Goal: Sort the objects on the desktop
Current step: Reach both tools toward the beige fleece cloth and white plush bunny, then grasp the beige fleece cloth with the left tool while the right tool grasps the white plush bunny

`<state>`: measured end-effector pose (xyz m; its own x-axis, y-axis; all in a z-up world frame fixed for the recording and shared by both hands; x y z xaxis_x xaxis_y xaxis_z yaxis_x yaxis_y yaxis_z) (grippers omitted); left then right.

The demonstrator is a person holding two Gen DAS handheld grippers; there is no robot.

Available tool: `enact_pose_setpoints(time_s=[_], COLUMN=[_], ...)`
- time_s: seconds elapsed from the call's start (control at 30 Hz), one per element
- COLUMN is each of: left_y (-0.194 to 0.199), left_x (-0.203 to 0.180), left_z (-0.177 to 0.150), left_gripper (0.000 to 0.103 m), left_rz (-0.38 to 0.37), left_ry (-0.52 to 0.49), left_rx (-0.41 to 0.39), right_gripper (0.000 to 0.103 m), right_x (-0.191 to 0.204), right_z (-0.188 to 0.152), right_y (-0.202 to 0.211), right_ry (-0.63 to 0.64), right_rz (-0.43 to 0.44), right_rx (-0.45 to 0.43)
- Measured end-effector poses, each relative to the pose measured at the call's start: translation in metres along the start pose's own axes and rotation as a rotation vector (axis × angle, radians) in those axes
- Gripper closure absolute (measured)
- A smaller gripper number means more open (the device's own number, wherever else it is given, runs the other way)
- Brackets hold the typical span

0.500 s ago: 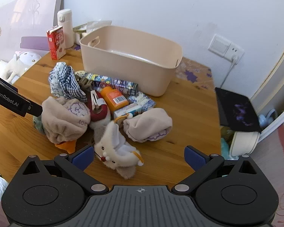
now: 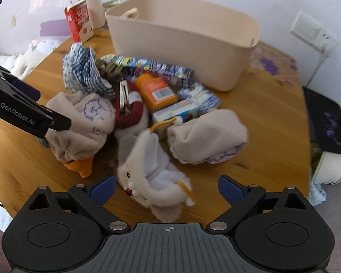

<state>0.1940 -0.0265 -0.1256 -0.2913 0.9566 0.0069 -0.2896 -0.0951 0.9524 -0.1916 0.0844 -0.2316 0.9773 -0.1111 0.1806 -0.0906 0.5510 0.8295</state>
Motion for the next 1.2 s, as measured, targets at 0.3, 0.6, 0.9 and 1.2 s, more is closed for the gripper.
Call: enact_pose_setpoints(time_s=[0.3, 0.6, 0.9, 1.2], left_y=[-0.034, -0.030, -0.004, 0.034], left_x=[-0.003, -0.006, -0.003, 0.015], left_z=[0.004, 0.005, -0.004, -0.015], left_gripper=[0.018, 0.077, 0.090, 0.090], left_rz=[-0.023, -0.061, -0.096, -0.109], left_ry=[0.001, -0.040, -0.057, -0.006], left_rx=[0.064, 0.063, 0.004, -0.060], right_gripper=[0.011, 0.059, 0.086, 0.086], right_x=[0.001, 0.006, 0.011, 0.004], right_z=[0.003, 0.002, 0.000, 0.001], right_y=[-0.036, -0.045, -0.024, 0.022], right_ry=[0.016, -0.016, -0.024, -0.065], right_rz=[0.054, 0.156, 0.128, 0.063], right_rx=[0.092, 0.120, 0.080, -0.011])
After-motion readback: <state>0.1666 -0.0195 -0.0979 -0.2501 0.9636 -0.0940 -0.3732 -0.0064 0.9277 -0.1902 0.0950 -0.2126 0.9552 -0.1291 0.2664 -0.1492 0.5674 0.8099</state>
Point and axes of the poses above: each gripper's, at about its wrist camera, not at the fingertips, and y roughly against the way its jaws point, x to its left, z to its top, the point moved 2 cm from there along -y, roughly the way its jaws point, and after that the axes turned 5 degrees about y, right-handed, at the moved point
